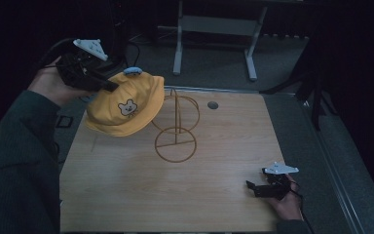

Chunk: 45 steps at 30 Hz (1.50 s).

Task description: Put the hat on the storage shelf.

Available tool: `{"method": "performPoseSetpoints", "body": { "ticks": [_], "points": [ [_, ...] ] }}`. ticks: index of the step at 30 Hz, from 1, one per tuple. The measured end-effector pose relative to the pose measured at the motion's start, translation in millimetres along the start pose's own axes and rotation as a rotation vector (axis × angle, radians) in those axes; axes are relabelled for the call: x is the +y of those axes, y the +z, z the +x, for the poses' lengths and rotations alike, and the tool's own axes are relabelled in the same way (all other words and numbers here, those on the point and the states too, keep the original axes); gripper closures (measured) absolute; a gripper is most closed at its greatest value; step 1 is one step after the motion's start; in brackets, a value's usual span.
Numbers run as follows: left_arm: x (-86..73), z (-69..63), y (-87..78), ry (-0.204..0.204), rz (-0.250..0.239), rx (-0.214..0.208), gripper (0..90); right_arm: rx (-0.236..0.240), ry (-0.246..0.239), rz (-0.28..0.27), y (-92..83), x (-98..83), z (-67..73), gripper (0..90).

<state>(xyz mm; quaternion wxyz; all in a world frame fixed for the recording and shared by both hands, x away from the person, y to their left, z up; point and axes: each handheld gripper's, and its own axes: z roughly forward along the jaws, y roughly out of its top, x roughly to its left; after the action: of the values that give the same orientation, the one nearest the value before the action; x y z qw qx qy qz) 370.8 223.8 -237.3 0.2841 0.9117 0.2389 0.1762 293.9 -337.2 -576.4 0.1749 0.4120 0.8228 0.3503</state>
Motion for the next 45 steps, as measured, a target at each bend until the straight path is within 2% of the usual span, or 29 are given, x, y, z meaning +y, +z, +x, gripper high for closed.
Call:
{"method": "performPoseSetpoints", "body": {
  "ticks": [11,15,26,40,45],
  "points": [
    [7.1,-0.1,1.0,0.006,-0.009,-0.002,83.5,0.000,-0.001,0.000,0.0,0.0,-0.1,11.0],
    [12.2,0.1,4.4,0.005,-0.036,-0.029,83.5,0.000,-0.001,0.000,0.0,0.0,-0.1,11.1],
    [23.5,-3.6,10.6,0.021,-0.042,-0.038,83.4,0.000,0.001,0.000,0.0,0.0,0.0,11.1],
    [45.6,-6.9,33.6,0.024,-0.059,-0.086,83.2,0.000,-0.002,-0.001,0.0,0.0,-0.2,11.0],
    [51.0,-7.8,41.3,0.025,-0.057,-0.090,82.9,0.000,-0.003,0.001,-0.2,0.1,-0.3,11.1]
  ]
}}
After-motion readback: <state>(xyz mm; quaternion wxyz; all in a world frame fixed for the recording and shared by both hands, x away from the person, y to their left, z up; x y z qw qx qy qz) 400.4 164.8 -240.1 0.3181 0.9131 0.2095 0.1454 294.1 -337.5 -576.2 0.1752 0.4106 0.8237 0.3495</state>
